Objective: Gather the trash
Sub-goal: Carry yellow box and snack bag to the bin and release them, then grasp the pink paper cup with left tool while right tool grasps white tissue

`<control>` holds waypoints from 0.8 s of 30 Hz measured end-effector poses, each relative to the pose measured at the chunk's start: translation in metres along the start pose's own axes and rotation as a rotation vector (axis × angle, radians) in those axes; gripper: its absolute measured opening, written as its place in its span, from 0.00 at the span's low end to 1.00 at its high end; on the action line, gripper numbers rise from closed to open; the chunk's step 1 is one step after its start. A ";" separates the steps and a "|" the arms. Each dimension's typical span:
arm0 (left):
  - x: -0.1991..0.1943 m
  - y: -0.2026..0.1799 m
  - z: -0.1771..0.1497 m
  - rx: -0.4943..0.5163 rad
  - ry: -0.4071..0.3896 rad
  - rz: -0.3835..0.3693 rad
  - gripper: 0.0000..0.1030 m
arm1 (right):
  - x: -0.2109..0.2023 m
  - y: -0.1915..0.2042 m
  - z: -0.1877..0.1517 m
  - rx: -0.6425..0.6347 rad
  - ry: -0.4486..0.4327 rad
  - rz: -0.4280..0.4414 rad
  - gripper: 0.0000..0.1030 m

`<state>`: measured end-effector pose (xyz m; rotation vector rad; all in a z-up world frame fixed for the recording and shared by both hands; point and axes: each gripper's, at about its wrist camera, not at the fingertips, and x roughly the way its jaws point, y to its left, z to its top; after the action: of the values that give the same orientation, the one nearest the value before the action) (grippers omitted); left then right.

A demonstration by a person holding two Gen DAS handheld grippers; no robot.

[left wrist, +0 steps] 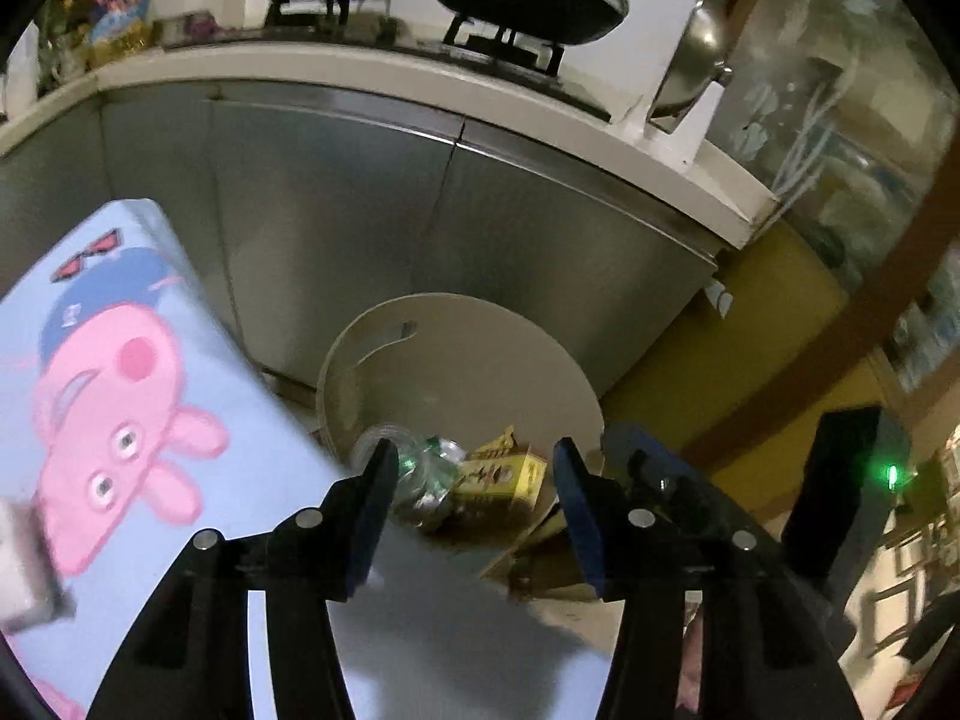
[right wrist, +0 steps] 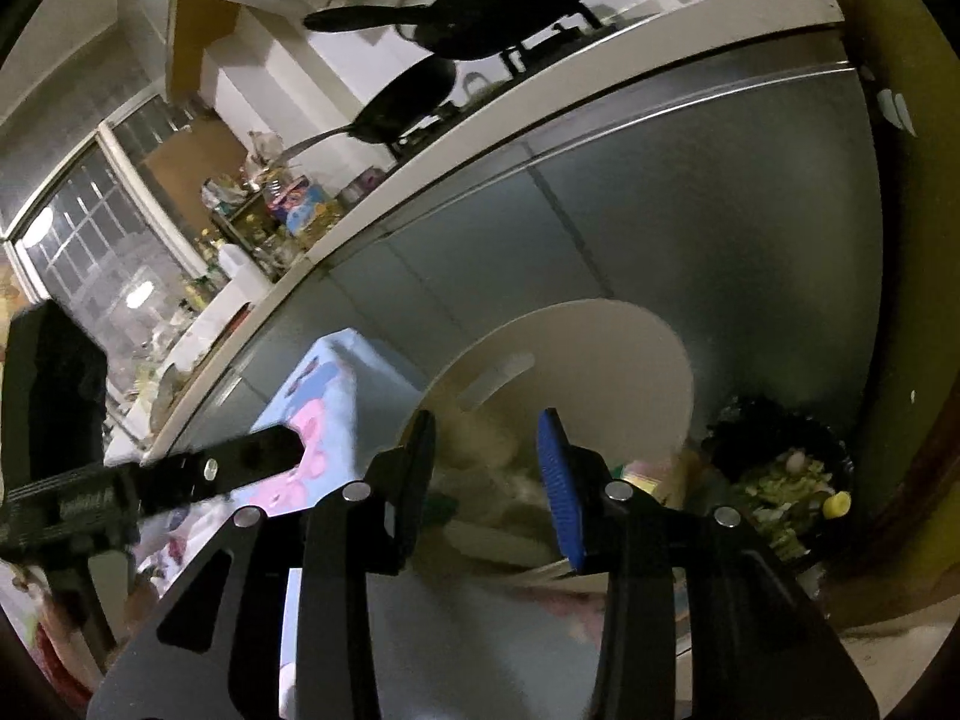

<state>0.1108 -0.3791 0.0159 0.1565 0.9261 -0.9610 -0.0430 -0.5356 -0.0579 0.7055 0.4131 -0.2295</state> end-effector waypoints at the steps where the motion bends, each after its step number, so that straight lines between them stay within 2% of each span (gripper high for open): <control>1: -0.010 0.002 -0.009 0.005 -0.011 0.013 0.52 | -0.001 0.005 -0.004 -0.002 0.009 0.011 0.34; 6: -0.052 0.024 -0.052 -0.005 -0.041 0.069 0.52 | -0.001 0.034 -0.025 -0.024 0.068 0.057 0.34; 11: -0.095 0.060 -0.096 -0.068 -0.057 0.111 0.52 | 0.009 0.077 -0.056 -0.063 0.168 0.126 0.34; 19: -0.183 0.127 -0.174 -0.238 -0.119 0.161 0.52 | 0.039 0.166 -0.120 -0.212 0.364 0.242 0.34; 22: -0.202 0.155 -0.202 -0.355 -0.118 0.097 0.49 | 0.044 0.196 -0.139 -0.272 0.411 0.271 0.34; 24: -0.205 0.176 -0.218 -0.480 -0.119 0.008 0.48 | 0.047 0.215 -0.149 -0.309 0.431 0.286 0.34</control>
<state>0.0635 -0.0366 -0.0162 -0.2999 1.0187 -0.7086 0.0293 -0.2799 -0.0567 0.4978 0.7328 0.2589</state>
